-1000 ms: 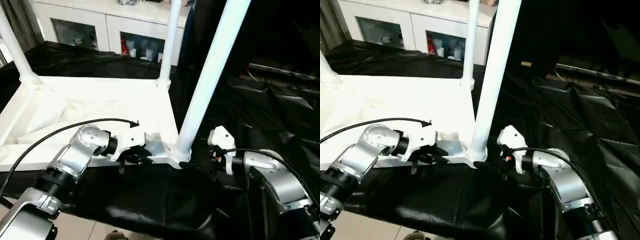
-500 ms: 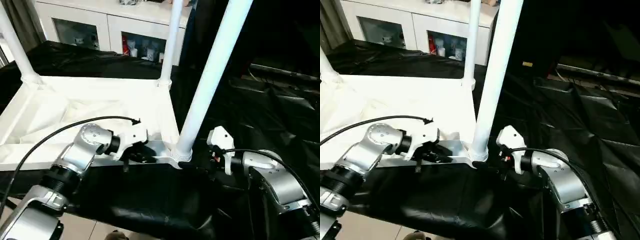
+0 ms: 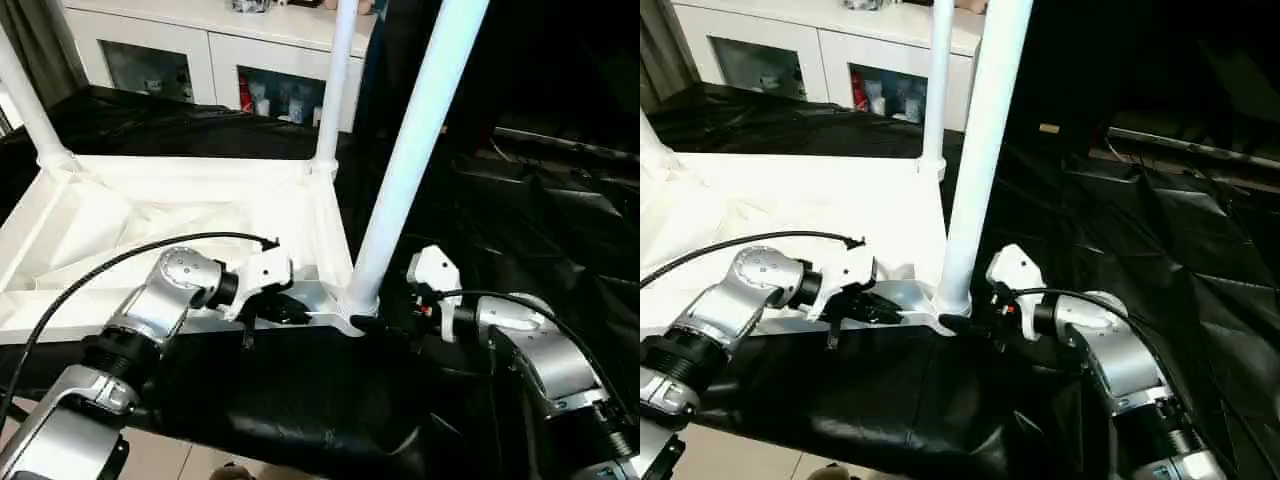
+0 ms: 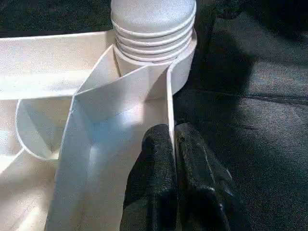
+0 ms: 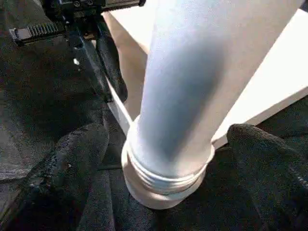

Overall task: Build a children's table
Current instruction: Rotate leg to tighten

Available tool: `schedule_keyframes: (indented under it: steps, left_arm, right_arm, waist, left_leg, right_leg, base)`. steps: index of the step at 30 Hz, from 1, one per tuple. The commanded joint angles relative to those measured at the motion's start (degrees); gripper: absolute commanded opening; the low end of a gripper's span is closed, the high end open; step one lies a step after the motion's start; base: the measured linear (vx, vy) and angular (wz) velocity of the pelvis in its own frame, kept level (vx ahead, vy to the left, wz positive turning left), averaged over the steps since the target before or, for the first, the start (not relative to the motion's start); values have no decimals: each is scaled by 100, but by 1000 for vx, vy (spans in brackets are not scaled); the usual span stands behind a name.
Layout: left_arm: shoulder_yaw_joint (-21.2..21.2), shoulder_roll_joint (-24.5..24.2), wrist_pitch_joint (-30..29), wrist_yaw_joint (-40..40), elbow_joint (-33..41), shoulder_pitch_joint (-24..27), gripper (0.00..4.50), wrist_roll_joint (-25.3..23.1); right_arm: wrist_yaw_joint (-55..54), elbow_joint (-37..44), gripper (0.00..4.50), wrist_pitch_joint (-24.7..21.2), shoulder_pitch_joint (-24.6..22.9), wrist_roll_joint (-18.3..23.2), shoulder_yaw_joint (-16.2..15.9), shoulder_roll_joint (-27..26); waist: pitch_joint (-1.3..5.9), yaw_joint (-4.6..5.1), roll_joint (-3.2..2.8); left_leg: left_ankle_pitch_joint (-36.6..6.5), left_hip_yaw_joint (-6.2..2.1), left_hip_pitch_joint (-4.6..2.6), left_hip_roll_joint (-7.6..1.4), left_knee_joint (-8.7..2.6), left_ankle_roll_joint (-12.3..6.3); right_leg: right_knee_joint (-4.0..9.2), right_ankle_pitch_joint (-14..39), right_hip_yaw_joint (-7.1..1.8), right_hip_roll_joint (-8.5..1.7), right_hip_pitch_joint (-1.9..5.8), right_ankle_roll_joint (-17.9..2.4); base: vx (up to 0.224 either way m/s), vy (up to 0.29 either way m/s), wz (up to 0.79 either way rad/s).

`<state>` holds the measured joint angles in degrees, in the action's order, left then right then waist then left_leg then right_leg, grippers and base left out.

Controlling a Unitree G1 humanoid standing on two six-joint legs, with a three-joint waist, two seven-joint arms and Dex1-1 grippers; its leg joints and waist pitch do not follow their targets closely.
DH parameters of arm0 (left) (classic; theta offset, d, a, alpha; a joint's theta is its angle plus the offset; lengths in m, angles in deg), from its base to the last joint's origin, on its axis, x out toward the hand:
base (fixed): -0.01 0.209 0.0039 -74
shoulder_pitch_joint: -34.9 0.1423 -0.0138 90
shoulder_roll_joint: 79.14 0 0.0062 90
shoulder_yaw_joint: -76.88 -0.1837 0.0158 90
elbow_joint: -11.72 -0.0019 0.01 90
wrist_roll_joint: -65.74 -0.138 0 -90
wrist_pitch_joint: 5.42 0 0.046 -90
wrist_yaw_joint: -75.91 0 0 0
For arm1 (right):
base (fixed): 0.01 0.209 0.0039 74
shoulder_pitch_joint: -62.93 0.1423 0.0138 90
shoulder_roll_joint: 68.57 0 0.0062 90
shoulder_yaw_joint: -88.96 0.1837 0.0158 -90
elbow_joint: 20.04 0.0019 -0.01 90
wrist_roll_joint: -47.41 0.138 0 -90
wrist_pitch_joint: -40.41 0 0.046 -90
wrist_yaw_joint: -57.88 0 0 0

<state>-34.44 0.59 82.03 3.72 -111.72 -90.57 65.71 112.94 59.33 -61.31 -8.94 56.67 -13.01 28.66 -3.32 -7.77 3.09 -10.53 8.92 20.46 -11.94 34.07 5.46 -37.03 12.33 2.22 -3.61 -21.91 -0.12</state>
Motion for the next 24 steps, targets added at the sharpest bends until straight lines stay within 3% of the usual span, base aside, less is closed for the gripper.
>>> schedule_keyframes:
  steps: [1, 5, 13, 14, 24]
  left_arm:
    - [-37, -37, -96, 141, -225, -34, 46, -263]
    - [-13, 4, -132, 189, -278, -72, 86, -230]
    - [152, 90, -355, -143, -459, -97, 86, 80]
    - [124, 75, -343, -173, -511, -105, 59, 37]
    - [-14, 37, -460, -366, -581, -131, 3, -79]
  right_arm:
    - [11, -75, 450, 65, 109, -27, -42, 35]
    - [37, -143, 450, 103, 152, -26, -39, 32]
    - [63, -142, 450, 81, 166, -20, -17, 3]
    - [69, -160, 450, 90, 174, -23, -25, -1]
    - [49, -394, 450, 169, 376, -130, -110, -84]
  waist:
    - [313, 30, -44]
    - [305, 49, -46]
    - [315, 95, -60]
    - [315, 103, -53]
    - [296, 145, -46]
  left_leg:
    - [-1568, 10, -59, -124, -479, 147]
    - [-1647, 1, -60, -124, -491, 164]
    - [-1615, 0, -59, -122, -491, 140]
    - [-1598, -1, -49, -124, -493, 139]
    - [-1713, -3, -54, -129, -506, 139]
  right_leg:
    - [590, 1784, -243, -431, 162, -895]
    - [607, 1945, -241, -429, 149, -865]
    - [591, 1728, -242, -420, 149, -973]
    - [585, 1688, -240, -419, 156, -982]
    - [613, 1911, -247, -429, 138, -970]
  base:
    - [0, 0, 0]
    - [0, 0, 0]
    - [0, 0, 0]
    - [0, 0, 0]
    - [0, 0, 0]
